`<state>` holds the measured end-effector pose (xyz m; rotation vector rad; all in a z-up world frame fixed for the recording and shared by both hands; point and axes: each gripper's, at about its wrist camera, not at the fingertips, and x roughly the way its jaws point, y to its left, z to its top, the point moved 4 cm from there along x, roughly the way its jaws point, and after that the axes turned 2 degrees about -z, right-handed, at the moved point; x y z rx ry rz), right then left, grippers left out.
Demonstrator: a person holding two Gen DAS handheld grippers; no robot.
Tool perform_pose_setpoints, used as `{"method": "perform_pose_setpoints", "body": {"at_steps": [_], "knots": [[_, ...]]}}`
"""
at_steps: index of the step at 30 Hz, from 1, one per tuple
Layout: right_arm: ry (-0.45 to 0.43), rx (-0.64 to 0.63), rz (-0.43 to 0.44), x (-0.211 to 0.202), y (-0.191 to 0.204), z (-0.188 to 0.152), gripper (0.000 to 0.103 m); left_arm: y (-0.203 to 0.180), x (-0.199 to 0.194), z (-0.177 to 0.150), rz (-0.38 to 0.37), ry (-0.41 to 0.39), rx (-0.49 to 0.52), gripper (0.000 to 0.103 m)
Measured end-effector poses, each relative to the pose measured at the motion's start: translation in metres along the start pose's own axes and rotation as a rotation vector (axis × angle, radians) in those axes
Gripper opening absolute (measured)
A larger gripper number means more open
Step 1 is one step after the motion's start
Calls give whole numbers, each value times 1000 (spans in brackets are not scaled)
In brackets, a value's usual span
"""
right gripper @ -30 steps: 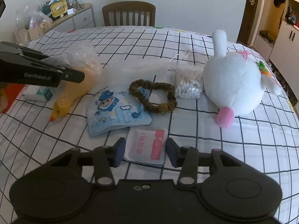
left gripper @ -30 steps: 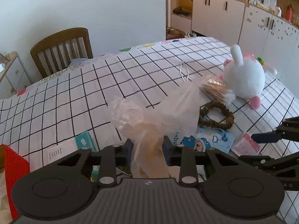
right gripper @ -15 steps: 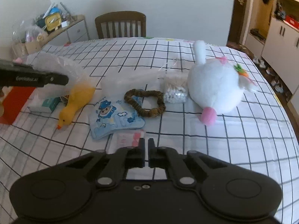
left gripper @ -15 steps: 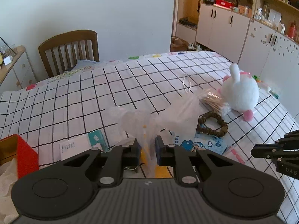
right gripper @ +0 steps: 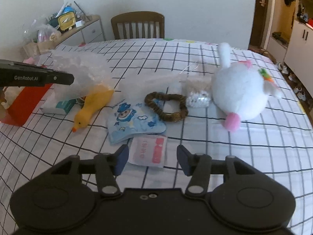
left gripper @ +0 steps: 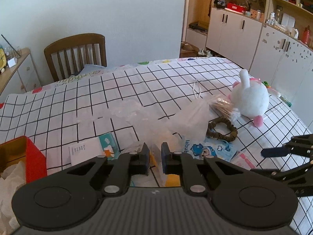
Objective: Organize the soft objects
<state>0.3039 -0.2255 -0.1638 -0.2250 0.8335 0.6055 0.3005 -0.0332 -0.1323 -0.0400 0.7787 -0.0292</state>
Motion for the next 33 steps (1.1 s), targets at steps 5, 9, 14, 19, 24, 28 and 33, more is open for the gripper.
{"method": "perform_pose_setpoints", "body": {"at_steps": [5, 9, 14, 19, 24, 28, 33], "knots": [[20, -8, -6, 19, 7, 1, 68, 4, 3, -1, -2, 4, -23, 12], [44, -52, -49, 30, 13, 0, 66, 3, 3, -1, -9, 4, -29, 10], [18, -78, -88, 27, 18, 0, 36, 2, 0, 2, -17, -13, -40, 7], [-27, -80, -100, 11, 17, 2, 23, 2, -10, 7, -40, -42, -57, 5], [-62, -34, -75, -17, 11, 4, 0, 5, -29, 12, -62, -73, -83, 5], [-68, -39, -67, -30, 8, 2, 0, 6, -36, 11, -68, -70, -80, 5], [-52, -18, -51, -30, 4, -4, 15, 2, -38, 6, -78, -54, -66, 5]]}}
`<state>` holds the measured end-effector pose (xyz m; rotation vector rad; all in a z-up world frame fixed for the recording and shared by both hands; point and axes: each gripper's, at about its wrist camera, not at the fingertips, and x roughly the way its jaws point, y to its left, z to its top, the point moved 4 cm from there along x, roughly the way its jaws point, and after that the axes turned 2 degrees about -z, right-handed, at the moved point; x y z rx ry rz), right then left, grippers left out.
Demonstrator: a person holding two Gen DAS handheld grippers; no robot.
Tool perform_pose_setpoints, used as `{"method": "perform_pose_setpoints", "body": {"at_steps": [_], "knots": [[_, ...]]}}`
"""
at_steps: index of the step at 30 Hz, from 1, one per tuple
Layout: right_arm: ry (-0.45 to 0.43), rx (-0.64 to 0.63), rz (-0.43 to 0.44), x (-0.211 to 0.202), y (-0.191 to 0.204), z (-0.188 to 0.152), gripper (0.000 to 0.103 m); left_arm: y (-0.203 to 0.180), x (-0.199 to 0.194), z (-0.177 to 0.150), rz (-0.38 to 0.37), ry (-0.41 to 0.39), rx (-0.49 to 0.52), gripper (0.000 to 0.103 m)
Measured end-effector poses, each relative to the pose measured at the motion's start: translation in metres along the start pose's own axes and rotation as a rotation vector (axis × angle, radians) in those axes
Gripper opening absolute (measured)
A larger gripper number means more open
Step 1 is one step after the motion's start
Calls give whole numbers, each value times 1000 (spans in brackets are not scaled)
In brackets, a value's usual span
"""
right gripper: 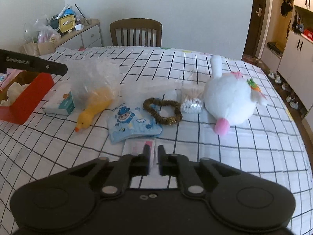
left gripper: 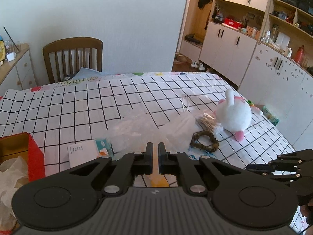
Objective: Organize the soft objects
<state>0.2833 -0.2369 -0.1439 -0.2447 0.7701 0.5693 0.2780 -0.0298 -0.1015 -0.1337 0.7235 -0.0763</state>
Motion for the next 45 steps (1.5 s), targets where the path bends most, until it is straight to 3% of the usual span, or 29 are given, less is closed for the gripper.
{"method": "perform_pose_setpoints", "body": {"at_steps": [4, 9, 12, 18, 20, 22, 23, 28, 36, 45], "knots": [[10, 18, 27, 0, -1, -4, 17, -4, 0, 0, -1, 9, -9, 5], [9, 3, 53, 1, 1, -2, 42, -9, 7, 5, 22, 11, -7, 5], [9, 4, 65, 4, 1, 0, 49, -11, 18, 8, 25, 23, -18, 6], [19, 8, 82, 13, -4, 1, 53, -12, 43, 15, 46, 48, -23, 12], [25, 8, 89, 17, -6, 2, 53, -11, 52, 16, 44, 62, -39, 27], [28, 9, 93, 20, -8, 2, 53, -9, 61, 18, 51, 69, -53, 76], [30, 10, 95, 21, -9, 2, 53, -8, 66, 20, 59, 68, -54, 81], [45, 13, 99, 30, -14, 2, 56, -4, 89, 29, 103, 93, -83, 82], [52, -7, 119, 42, -7, 3, 76, 15, 128, 39, 222, 156, -181, 82], [61, -57, 94, 55, 3, 4, 82, 14, 156, 32, 290, 224, -129, 82]]}}
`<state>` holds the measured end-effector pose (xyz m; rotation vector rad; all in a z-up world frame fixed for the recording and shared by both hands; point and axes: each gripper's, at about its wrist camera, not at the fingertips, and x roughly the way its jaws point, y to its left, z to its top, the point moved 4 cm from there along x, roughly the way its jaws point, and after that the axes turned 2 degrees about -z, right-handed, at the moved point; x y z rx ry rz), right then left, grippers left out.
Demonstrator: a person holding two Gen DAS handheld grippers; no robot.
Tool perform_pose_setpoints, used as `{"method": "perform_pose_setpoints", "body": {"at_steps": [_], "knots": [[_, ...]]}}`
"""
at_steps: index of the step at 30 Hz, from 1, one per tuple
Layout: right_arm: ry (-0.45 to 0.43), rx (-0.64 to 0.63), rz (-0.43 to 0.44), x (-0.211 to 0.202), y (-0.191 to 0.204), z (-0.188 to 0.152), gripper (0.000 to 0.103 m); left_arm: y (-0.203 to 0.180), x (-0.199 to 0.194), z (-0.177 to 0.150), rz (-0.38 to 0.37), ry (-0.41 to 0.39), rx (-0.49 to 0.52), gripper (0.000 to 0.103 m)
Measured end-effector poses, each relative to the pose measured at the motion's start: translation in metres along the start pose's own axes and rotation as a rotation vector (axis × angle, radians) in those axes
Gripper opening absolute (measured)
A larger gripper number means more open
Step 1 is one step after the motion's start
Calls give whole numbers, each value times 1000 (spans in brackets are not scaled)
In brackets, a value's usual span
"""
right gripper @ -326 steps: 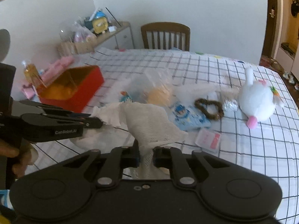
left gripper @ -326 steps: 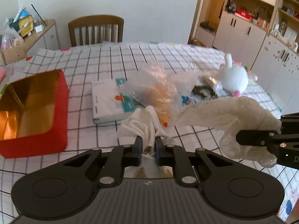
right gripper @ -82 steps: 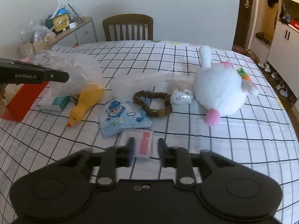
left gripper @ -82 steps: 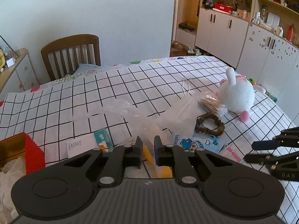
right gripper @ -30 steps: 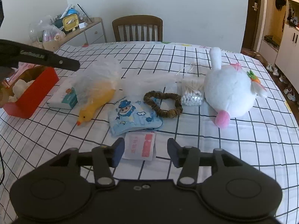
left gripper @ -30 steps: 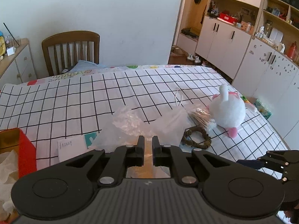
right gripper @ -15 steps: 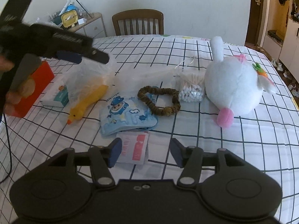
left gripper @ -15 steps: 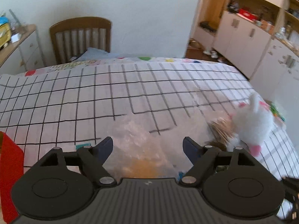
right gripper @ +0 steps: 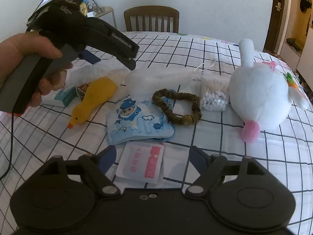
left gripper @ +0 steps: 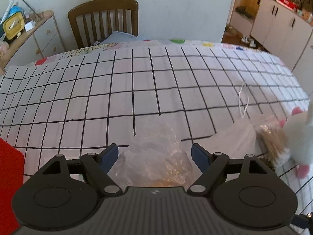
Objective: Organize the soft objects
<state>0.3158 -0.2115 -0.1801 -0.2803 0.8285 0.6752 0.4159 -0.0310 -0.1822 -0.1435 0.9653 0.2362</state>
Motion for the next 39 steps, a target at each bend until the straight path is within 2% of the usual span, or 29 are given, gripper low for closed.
{"method": "perform_pose_setpoints", "body": {"at_steps": [3, 9, 11, 14, 16, 18, 22, 24, 33, 39], "knots": [[11, -6, -5, 4, 3, 0, 82, 3, 3, -2, 10, 2, -10, 79], [18, -29, -35, 10, 8, -3, 82, 4, 6, -6, -6, 7, -2, 37], [19, -42, -48, 11, 12, -3, 80, 5, 4, -8, -11, 0, -8, 33], [14, -64, -70, 9, 17, -4, 75, 9, 0, -8, -21, -13, -19, 22], [13, -59, -56, 8, 19, -5, 64, 14, -4, -8, -43, -23, -36, 14], [5, -53, -53, 5, 22, -6, 46, 17, -9, -7, -52, -34, -45, 12], [-12, -32, -40, 1, 23, -7, 36, 21, -21, -8, -78, -66, -48, 8], [-30, -28, -64, -3, 24, -6, 16, 24, -30, -8, -93, -90, -53, 8], [-84, 21, -63, -24, 19, -6, 7, 34, -76, -17, -188, -163, -72, 7], [-122, 26, -85, -46, 23, -6, 5, 45, -104, -21, -232, -203, -89, 7]]}}
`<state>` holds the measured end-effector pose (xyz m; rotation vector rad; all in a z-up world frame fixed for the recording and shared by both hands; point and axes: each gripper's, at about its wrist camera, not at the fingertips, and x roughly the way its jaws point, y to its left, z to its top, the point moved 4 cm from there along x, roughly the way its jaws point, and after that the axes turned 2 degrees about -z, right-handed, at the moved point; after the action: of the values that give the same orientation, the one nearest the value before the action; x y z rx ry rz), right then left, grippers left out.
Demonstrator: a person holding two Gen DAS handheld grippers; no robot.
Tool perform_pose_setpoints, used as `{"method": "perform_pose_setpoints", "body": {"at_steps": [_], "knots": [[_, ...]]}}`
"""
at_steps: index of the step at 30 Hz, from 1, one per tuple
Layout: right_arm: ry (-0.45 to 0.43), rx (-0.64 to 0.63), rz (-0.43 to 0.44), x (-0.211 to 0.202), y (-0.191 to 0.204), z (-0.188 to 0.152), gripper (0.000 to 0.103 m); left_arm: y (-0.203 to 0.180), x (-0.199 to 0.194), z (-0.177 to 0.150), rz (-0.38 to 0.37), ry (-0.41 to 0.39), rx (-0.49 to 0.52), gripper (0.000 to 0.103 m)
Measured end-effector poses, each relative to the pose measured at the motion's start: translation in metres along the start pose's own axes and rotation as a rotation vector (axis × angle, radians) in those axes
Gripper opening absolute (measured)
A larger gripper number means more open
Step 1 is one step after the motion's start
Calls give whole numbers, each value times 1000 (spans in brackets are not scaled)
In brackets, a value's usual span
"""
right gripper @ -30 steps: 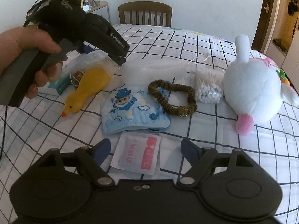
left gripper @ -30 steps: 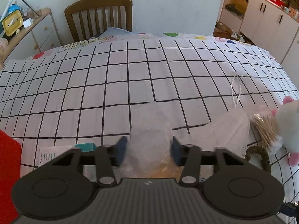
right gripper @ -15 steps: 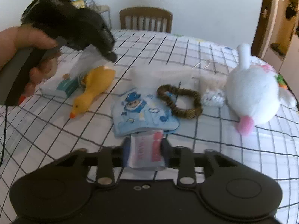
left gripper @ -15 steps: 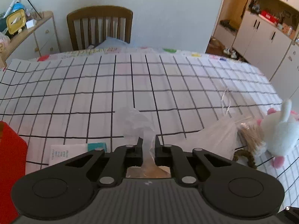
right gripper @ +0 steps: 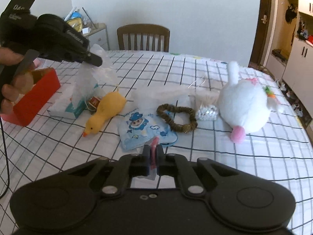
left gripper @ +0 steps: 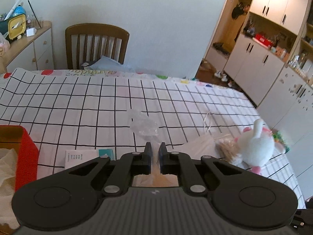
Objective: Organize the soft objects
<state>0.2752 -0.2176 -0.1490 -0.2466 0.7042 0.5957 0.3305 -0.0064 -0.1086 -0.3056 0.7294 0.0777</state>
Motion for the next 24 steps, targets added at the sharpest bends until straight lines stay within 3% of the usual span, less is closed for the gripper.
{"method": "perform_pose_setpoints", "body": {"at_steps": [11, 24], "knots": [[-82, 48, 38, -47, 11, 33, 5, 9, -65, 3, -53, -50, 18, 7], [-147, 18, 156, -62, 86, 85, 5, 58, -136, 6, -37, -96, 59, 7]]}}
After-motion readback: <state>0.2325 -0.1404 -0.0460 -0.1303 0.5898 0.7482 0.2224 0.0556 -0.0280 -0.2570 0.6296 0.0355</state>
